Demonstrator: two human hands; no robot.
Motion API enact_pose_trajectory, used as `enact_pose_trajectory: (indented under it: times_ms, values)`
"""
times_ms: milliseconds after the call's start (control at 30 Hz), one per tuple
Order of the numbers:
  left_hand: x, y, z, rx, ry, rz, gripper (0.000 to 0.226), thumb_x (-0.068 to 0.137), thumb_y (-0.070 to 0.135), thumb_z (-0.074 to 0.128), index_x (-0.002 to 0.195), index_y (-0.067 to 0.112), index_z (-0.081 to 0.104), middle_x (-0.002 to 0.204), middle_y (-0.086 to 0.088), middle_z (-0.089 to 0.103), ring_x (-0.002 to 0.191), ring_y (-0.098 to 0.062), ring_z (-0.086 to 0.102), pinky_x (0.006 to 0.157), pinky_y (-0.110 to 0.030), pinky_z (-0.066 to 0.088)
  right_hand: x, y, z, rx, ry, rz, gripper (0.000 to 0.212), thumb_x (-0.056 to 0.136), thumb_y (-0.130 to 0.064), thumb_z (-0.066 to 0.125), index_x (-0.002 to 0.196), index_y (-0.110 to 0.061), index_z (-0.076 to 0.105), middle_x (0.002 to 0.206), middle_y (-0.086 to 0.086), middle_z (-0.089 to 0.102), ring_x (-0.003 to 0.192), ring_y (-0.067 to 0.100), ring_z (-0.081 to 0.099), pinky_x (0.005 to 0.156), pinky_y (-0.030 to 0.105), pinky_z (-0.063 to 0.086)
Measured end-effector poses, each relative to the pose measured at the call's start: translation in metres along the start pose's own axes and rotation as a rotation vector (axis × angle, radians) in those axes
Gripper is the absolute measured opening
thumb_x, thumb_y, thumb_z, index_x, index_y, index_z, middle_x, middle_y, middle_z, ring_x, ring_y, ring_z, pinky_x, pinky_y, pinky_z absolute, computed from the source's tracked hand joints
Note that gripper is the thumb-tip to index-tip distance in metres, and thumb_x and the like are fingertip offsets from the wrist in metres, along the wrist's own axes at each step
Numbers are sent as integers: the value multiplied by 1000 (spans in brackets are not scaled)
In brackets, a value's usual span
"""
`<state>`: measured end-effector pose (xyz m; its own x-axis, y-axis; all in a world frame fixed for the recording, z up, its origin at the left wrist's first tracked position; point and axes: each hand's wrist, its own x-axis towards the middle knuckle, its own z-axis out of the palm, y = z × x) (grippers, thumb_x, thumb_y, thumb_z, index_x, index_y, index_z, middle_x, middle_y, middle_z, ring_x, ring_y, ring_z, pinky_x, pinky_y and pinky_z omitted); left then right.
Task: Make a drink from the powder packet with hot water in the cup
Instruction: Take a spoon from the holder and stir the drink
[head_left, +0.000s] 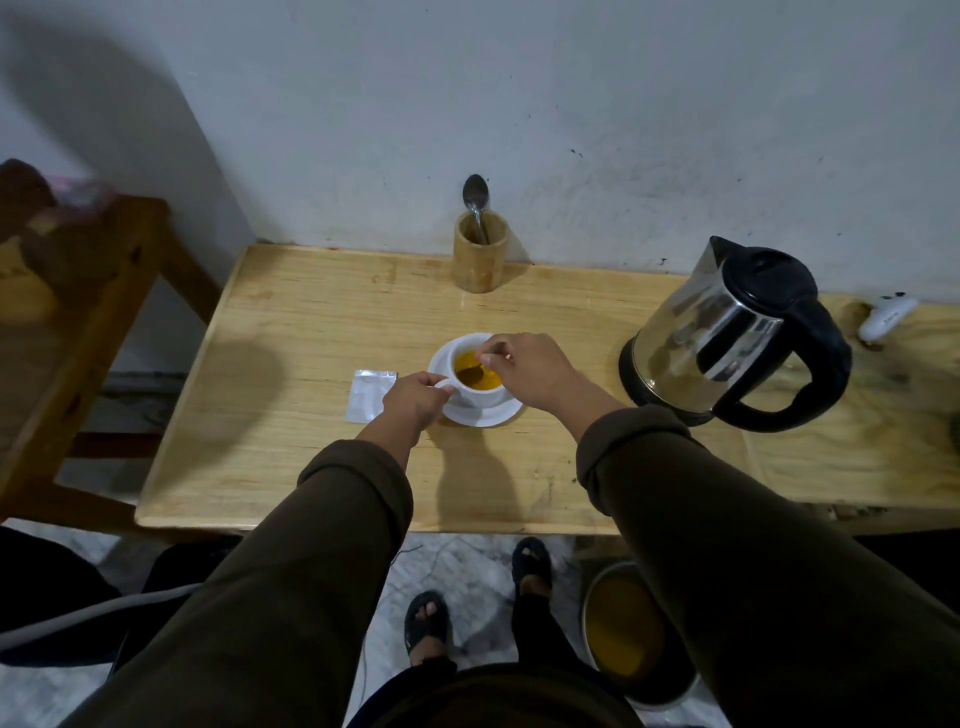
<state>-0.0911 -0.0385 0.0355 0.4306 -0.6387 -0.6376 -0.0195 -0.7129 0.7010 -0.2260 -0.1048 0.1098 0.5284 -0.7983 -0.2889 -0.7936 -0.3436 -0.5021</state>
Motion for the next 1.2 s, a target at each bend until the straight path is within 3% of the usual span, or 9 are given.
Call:
enact_pose_trajectory:
  times_ms: [133, 267, 433, 600, 767, 900, 1033, 1133, 1200]
  values:
    - [0, 1, 1, 0, 4, 0, 34, 89, 30, 62, 120, 18, 64, 122, -13, 65, 113, -31, 62, 100, -43, 52, -6, 0, 1, 93, 39, 20, 20, 94, -22, 47, 102, -12, 62, 102, 12, 70, 96, 29, 61, 83, 39, 50]
    - [1, 1, 1, -16, -1, -10, 32, 88, 31, 63, 118, 18, 65, 120, -14, 67, 112, -33, 64, 99, -43, 53, -16, 2, 0, 195, 62, 46, 16, 91, -15, 53, 98, -10, 67, 94, 4, 67, 86, 19, 57, 68, 23, 42]
    - [8, -5, 2, -11, -7, 1, 32, 86, 34, 63, 114, 18, 66, 120, -13, 68, 111, -33, 64, 99, -45, 53, -30, 7, 2, 299, 77, 121, 14, 79, -8, 71, 93, -7, 75, 98, 8, 73, 87, 11, 59, 76, 20, 42]
    - [0, -2, 2, 15, 27, 31, 39, 88, 35, 62, 121, 16, 64, 122, -11, 67, 115, -31, 62, 102, -41, 50, -46, 12, 10, 469, 68, 228, 16, 79, -3, 69, 93, -6, 76, 86, 5, 69, 88, 14, 62, 72, 14, 45]
    - [-2, -6, 5, 11, 57, 43, 40, 89, 35, 60, 125, 15, 62, 127, -9, 64, 120, -30, 58, 98, -35, 48, -55, 16, 20, 480, 27, 305, 22, 85, -11, 57, 94, -14, 77, 107, 5, 72, 104, 19, 62, 84, 25, 46]
    - [-3, -7, 6, -5, 60, 56, 38, 90, 35, 58, 123, 15, 63, 125, -12, 65, 118, -31, 59, 97, -36, 48, -62, 20, 30, 568, 41, 346, 15, 83, -21, 65, 83, -12, 76, 94, 7, 73, 100, 22, 66, 83, 27, 49]
    - [-5, -7, 6, -15, 63, 45, 37, 91, 36, 57, 121, 16, 63, 123, -11, 66, 117, -30, 60, 98, -38, 50, -65, 26, 43, 552, 70, 371, 20, 76, -9, 70, 63, -23, 66, 80, 1, 69, 93, 23, 69, 87, 33, 55]
    - [-7, -8, 7, -38, 78, 43, 37, 92, 35, 57, 122, 15, 62, 124, -9, 64, 118, -29, 58, 97, -37, 48, -67, 29, 48, 519, 61, 427, 24, 75, -7, 72, 67, -22, 56, 82, 1, 62, 80, 20, 61, 60, 24, 48]
    - [-6, -10, 9, -74, 93, 41, 35, 91, 34, 58, 120, 14, 63, 124, -10, 65, 118, -28, 59, 99, -38, 49, -67, 33, 49, 565, 45, 466, 17, 75, -7, 73, 81, -17, 61, 84, 2, 61, 81, 18, 59, 56, 21, 43]
